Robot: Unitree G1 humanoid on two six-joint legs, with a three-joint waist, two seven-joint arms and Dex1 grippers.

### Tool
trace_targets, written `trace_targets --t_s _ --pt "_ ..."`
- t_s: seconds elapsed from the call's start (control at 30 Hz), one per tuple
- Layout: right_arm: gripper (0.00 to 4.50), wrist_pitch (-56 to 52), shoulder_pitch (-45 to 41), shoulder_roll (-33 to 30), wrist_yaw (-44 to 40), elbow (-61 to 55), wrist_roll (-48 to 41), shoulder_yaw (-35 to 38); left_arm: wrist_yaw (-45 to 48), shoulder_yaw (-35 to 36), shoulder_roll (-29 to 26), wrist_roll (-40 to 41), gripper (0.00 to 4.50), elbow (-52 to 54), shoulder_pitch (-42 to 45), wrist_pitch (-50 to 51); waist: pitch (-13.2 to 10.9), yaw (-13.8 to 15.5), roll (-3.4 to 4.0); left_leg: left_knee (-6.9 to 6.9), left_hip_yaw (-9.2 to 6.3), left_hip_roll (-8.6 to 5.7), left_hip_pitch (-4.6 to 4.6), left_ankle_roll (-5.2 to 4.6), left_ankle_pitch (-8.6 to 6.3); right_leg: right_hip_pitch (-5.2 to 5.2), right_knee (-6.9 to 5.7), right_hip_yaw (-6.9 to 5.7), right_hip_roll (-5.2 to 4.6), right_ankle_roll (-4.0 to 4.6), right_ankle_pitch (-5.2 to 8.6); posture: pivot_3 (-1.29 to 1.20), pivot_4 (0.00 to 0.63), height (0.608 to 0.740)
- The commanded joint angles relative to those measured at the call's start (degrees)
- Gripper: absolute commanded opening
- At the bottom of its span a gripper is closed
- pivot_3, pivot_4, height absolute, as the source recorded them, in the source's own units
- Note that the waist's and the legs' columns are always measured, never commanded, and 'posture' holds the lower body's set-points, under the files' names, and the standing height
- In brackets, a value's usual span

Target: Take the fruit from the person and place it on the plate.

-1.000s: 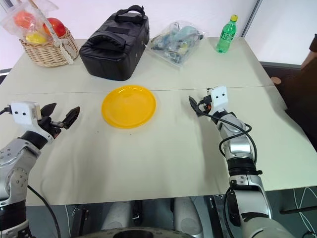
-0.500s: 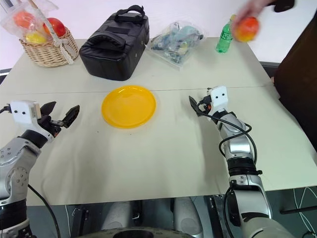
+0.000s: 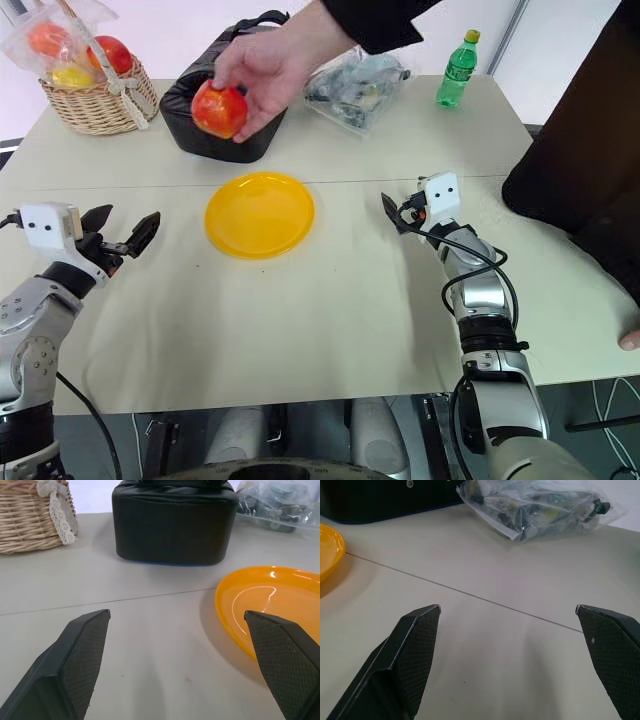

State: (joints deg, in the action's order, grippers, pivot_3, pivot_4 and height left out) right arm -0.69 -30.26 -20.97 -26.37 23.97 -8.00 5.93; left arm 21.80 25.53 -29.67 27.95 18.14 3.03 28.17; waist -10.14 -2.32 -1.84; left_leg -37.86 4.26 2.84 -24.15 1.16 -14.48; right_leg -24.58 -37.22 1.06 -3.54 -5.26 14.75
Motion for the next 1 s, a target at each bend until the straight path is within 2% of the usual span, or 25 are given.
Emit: trace_targets --t_s 0.03,0.1,0.23,0.43,0.6,0.7,0.87,1.0 --pt "4.41 -0.6 -1.8 -0.6 -3.1 -3.2 -2.3 0.2 -0.1 0.9 -0.3 -0.2 4.50 0.9 0.2 -1.4 0.0 0.0 0.00 0.00 0.00 0.00 0.00 0.00 0.00 0.00 0.00 0.00 0.00 0.00 0.00 0.00 0.150 0.740" --pt "4.41 -4.0 -0.9 -1.0 -8.6 -9.0 -6.7 -0.1 0.0 0.9 -0.4 -0.1 4.50 1.0 0.2 -1.5 0.0 0.0 0.02 0.00 0.00 0.00 0.00 0.00 0.00 0.00 0.00 0.00 0.00 0.00 0.00 0.00 0.150 0.740" --pt "4.41 -17.4 2.9 -4.5 -18.8 -25.2 -16.7 -2.4 0.5 0.9 -0.9 0.0 4.50 0.8 0.4 -1.4 0.0 0.1 0.02 0.00 -0.02 0.03 0.00 0.00 0.00 0.00 -0.01 -0.02 0.00 0.00 0.00 0.00 0.150 0.740" --pt "4.41 -31.5 4.7 -8.5 -21.2 -39.6 -24.8 -4.2 2.7 1.0 -4.1 1.2 4.50 0.9 2.8 0.2 0.0 0.6 -0.02 -0.01 -0.05 0.02 0.01 -0.01 0.00 0.04 0.01 -0.05 -0.03 0.01 0.01 0.00 0.150 0.740" --pt "4.41 -33.2 3.3 -8.6 -19.6 -41.0 -25.1 -3.9 4.5 -0.4 -7.4 2.9 4.50 2.8 7.1 2.7 0.0 1.4 -0.02 -0.04 -0.03 0.01 0.01 -0.01 0.00 0.04 0.02 -0.05 -0.02 0.02 0.01 0.00 0.150 0.740" --pt "4.41 -31.8 2.6 -8.1 -18.9 -39.3 -23.6 -4.2 4.8 -2.0 -9.3 4.0 4.50 2.7 14.4 4.3 0.0 1.9 -0.04 -0.07 -0.05 -0.02 -0.02 -0.01 0.00 0.04 0.02 -0.07 -0.01 0.02 0.01 0.00 0.150 0.740" --pt "4.41 -29.5 2.2 -5.9 -16.7 -37.9 -21.9 -4.6 5.3 -3.6 -7.4 6.1 4.50 -0.8 20.7 4.9 0.0 1.6 -0.04 -0.11 -0.05 -0.04 -0.04 -0.01 -0.01 0.05 0.02 -0.06 0.00 0.00 0.00 0.00 0.150 0.740" --pt "4.41 -28.6 2.1 -4.5 -16.1 -37.6 -21.0 -5.6 7.2 -8.4 -6.1 3.0 4.50 -5.8 25.4 1.9 0.0 1.6 -0.04 -0.11 -0.07 0.00 -0.03 -0.01 0.00 0.04 0.00 -0.07 0.10 0.00 0.00 0.00 0.150 0.740"
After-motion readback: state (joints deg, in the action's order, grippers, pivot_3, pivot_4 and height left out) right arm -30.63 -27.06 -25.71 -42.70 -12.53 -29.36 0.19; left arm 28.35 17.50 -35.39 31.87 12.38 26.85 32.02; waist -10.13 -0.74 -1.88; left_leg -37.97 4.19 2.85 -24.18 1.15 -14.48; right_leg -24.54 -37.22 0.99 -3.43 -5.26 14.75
